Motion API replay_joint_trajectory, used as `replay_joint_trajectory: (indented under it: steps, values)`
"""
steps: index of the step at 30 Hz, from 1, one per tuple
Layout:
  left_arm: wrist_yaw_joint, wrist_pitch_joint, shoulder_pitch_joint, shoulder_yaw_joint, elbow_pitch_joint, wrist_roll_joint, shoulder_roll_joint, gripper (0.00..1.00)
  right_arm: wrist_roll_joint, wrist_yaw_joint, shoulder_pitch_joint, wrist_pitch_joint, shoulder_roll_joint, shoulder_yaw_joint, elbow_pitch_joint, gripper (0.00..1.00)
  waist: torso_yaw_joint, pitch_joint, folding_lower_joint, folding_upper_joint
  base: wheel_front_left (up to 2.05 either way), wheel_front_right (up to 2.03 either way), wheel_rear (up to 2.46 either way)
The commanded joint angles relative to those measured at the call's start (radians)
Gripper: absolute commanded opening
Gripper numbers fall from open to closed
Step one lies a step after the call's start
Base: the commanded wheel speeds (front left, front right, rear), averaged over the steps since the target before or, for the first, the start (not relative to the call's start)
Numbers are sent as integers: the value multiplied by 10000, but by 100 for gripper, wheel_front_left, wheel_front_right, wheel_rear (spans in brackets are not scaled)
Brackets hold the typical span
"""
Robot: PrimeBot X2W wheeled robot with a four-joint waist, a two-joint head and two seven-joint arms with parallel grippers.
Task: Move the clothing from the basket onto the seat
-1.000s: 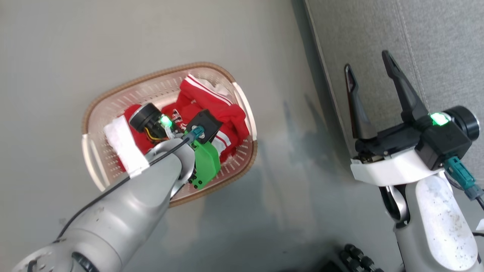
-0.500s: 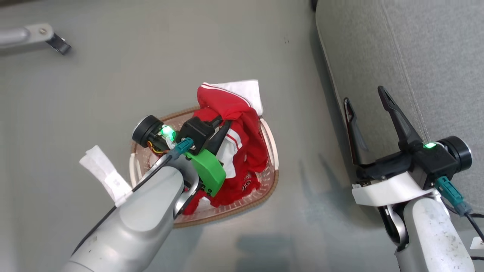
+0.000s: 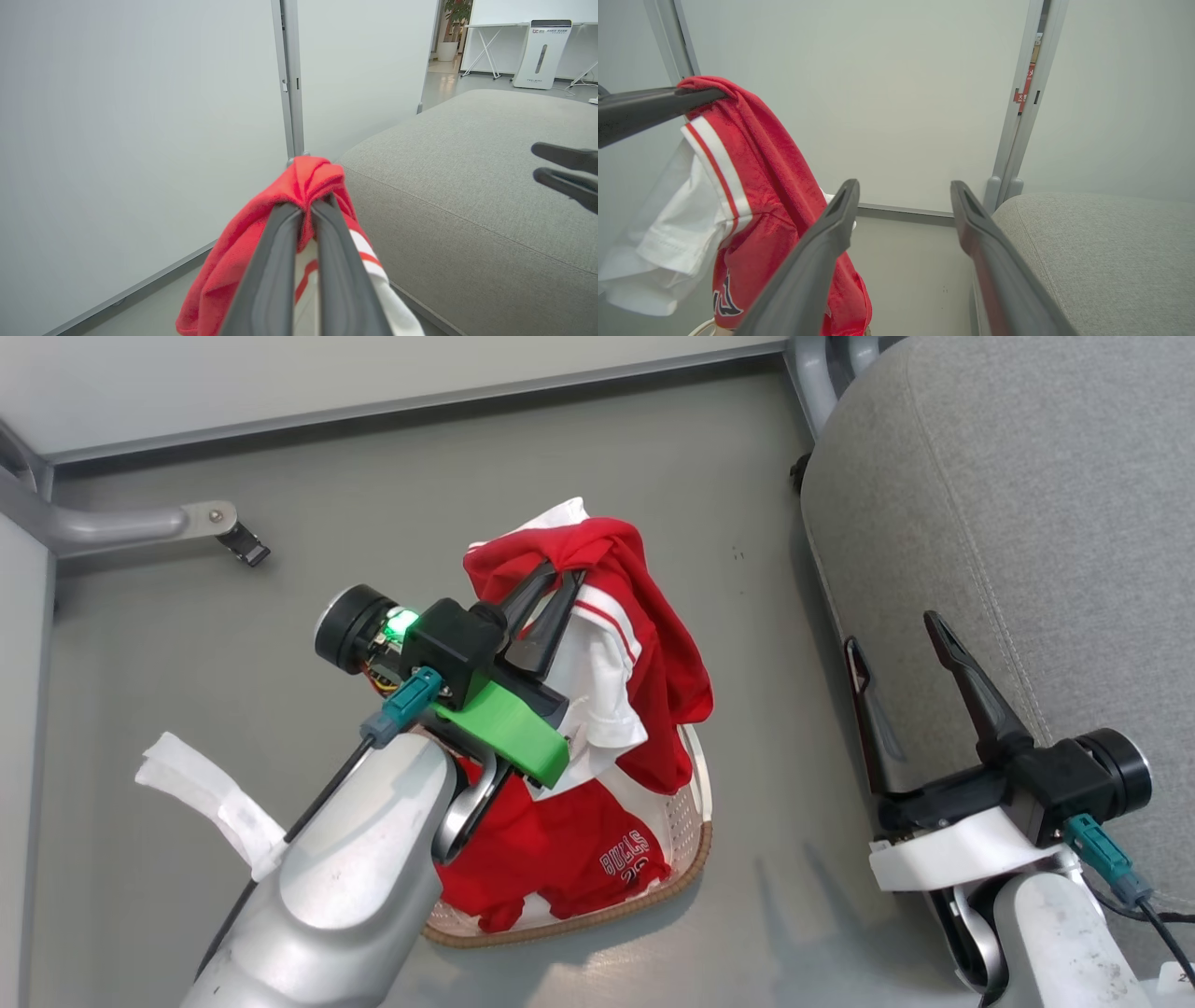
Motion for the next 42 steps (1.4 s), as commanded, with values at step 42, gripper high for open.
replay_joint_trajectory:
  steps: [42]
  values:
    - [-229,-37,-394,-168,-2025,633,-799,0,518,-3,-1415,-46,-36,2571,1557,100,573,-726,0,0,0,0,0]
